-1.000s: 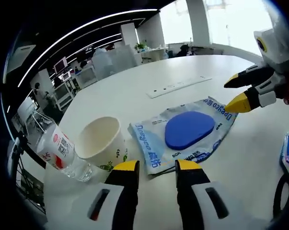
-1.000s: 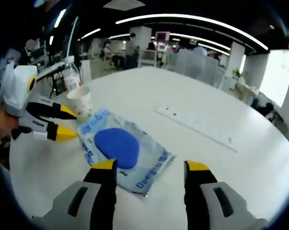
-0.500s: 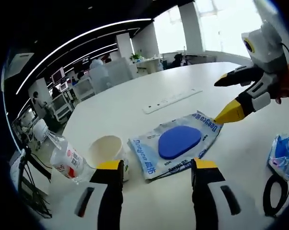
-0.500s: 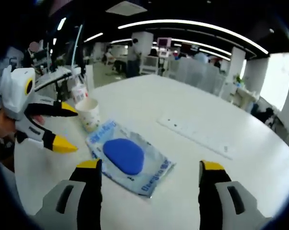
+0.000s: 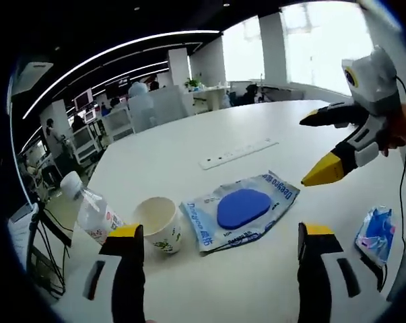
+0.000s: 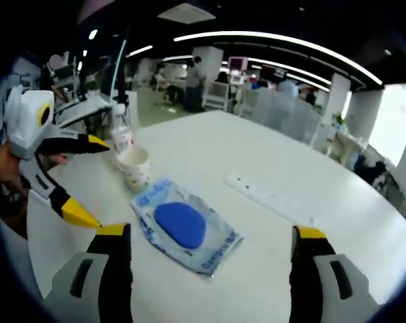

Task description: Arrange the tabletop items into an orderly group along one side of the table until the central work area is clear of visible clutter.

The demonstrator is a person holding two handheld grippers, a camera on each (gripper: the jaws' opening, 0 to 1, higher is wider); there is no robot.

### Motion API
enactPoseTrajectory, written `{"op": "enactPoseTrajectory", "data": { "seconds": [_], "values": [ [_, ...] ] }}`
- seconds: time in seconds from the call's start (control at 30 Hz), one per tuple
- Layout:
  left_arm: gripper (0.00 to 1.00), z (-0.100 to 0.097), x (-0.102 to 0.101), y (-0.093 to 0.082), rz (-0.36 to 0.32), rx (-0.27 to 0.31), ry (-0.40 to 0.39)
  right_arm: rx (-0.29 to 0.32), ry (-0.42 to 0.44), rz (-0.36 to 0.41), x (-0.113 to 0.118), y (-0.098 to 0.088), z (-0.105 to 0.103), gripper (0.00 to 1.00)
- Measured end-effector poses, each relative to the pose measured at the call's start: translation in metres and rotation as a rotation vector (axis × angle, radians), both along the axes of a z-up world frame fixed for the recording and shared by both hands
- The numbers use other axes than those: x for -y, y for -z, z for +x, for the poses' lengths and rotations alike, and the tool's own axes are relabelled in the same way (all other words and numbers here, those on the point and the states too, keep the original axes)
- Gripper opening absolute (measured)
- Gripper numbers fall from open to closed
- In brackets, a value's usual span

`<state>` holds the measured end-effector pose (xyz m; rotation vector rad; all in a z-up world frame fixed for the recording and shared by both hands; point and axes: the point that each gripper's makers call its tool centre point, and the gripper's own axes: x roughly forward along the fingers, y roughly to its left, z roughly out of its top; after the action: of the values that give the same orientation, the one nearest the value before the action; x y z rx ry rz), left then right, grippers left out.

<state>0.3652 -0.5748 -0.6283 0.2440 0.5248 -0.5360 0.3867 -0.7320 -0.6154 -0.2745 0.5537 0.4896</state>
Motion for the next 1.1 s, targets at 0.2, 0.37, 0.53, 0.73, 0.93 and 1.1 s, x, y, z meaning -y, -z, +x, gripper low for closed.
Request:
{"op": "enactPoseTrajectory", "data": {
  "seconds": [0.2,0.37,0.53,0.73,0.93,1.1],
  "values": [
    [0.99,-0.009,-0.002,-0.011,-0.027,-0.011,0.005,-0.007,-0.004,0.060,-0.008,-0.013,-0.008,1.00],
    [0.99,-0.015,-0.006,-0.024,-0.035,0.008,0.001,0.013,-0.016,0.057,-0.012,-0.025,-0.013,1.00],
    [0.99,-0.020,-0.014,-0.036,-0.021,0.030,-0.009,0.039,-0.028,0.059,-0.013,-0.041,-0.018,1.00],
    [0.99,-0.028,-0.019,-0.046,-0.019,0.045,-0.021,0.067,-0.040,0.058,-0.013,-0.056,-0.025,1.00],
    [0.99,-0.036,-0.023,-0.054,-0.009,0.060,-0.024,0.090,-0.051,0.053,-0.015,-0.070,-0.031,1.00],
    [0.99,-0.045,-0.024,-0.060,-0.019,0.065,-0.027,0.100,-0.061,0.049,-0.017,-0.074,-0.039,1.00]
  ]
}}
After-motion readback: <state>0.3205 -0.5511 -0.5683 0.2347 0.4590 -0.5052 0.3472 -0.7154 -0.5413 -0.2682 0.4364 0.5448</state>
